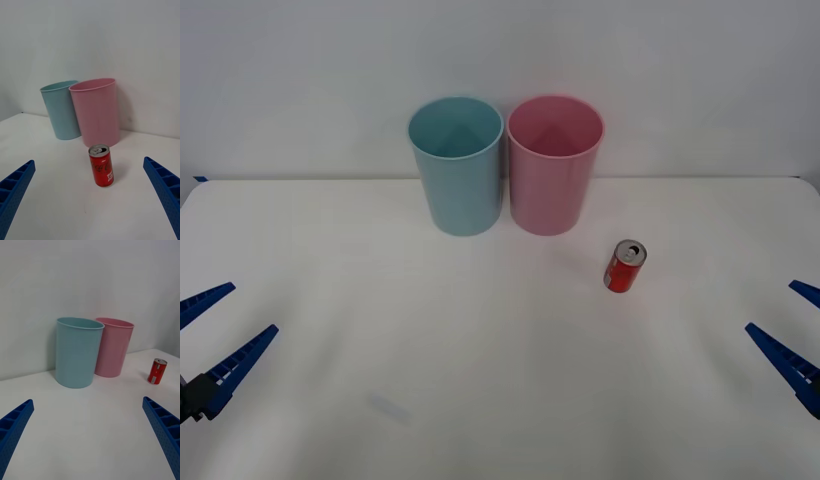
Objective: Grasp the object on the table and drop it into the matching bin: aluminum can to the light blue bin, PET bottle to the pink bin.
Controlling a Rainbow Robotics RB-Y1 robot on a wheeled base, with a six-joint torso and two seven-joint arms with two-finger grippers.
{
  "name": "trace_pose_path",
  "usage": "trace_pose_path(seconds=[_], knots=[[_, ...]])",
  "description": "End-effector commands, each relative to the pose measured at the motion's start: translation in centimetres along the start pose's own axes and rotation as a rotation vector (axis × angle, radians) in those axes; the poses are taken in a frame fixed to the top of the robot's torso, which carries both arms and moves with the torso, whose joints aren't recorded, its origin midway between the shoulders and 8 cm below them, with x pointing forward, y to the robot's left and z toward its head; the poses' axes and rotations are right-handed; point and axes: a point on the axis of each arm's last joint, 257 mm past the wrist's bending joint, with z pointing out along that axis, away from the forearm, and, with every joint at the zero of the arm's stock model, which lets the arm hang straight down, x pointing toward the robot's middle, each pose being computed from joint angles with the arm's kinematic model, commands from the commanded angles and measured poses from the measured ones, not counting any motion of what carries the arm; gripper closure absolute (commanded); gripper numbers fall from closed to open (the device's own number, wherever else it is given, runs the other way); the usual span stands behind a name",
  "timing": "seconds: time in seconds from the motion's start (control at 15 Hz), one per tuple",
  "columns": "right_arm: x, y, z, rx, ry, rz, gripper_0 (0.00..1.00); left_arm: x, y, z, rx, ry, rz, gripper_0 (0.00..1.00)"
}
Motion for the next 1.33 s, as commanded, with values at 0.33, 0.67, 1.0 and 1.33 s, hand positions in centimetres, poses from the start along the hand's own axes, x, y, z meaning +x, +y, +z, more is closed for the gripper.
trace_pose_path(seconds=[0.33,0.67,1.0,1.33], knots=[[0.8,0.1,0.3,-0.004,0.039,-0.013,0.0,0.0,0.0,0.0,0.0,0.0,0.0,0.0],[3.1,0.1,0.3,0.024,0.092,-0.019,0.0,0.0,0.0,0.0,0.0,0.0,0.0,0.0],[5.2,-0.2,0.3,0.081,0.124,-0.11,0.0,0.0,0.0,0.0,0.0,0.0,0.0,0.0],[7.3,0.1,1.3,0.129,0.138,-0.086,0.0,0.0,0.0,0.0,0.0,0.0,0.0,0.0]])
